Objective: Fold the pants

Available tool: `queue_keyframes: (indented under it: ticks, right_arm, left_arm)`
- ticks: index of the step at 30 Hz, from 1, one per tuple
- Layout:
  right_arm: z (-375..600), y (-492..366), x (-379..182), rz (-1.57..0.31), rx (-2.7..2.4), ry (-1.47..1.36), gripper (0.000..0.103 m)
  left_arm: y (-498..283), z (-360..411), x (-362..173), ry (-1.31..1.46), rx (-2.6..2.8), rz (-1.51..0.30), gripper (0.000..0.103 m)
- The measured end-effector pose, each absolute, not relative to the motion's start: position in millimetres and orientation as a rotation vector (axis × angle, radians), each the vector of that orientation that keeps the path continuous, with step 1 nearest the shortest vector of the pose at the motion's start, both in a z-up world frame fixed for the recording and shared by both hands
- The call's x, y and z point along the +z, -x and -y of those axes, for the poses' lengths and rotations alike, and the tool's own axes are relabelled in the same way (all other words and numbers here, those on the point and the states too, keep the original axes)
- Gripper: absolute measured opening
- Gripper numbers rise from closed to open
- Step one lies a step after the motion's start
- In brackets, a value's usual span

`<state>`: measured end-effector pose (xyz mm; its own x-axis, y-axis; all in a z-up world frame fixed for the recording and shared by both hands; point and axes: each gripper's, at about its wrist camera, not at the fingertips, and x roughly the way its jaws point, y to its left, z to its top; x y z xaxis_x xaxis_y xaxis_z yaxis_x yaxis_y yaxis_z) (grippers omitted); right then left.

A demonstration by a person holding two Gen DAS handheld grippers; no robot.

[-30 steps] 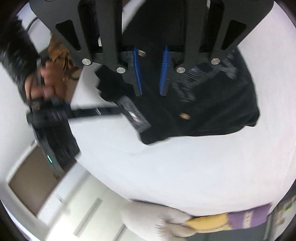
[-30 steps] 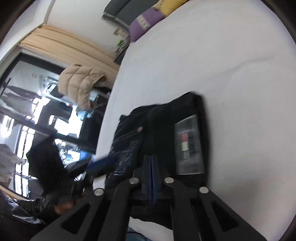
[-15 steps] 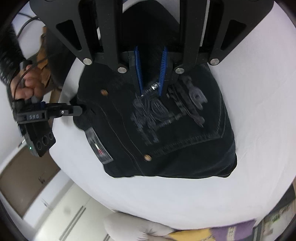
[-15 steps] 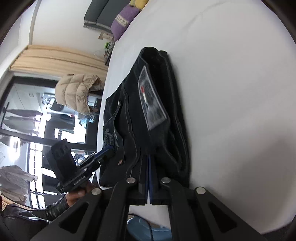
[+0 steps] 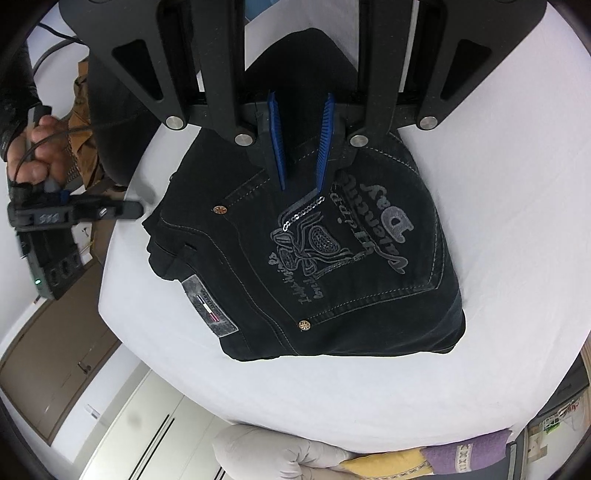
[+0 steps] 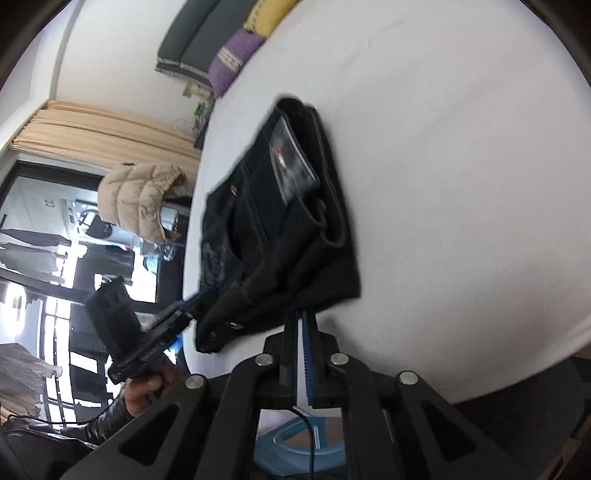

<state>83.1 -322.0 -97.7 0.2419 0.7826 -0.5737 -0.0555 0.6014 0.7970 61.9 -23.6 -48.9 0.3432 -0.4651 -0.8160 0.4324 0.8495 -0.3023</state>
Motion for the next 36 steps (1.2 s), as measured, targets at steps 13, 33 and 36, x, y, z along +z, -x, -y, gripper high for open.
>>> queue_keyframes:
  ticks: [13,33,36]
  right_arm:
    - [318,-148,-67,-1.114,0.604,-0.704,0.072]
    - [282,-200,-114,-1.314,0.72,-0.648,0.071]
    - [272,-205,-117,-1.341,0.736,-0.633,0.066]
  left_arm:
    - [-57,-17,-28,0.136,-0.516,-1.078,0.017]
    - [-132,-50,-85,0.641,-0.566,-1.269,0.072]
    - [-138,-47,-95,0.676,-0.59,-1.286,0.071]
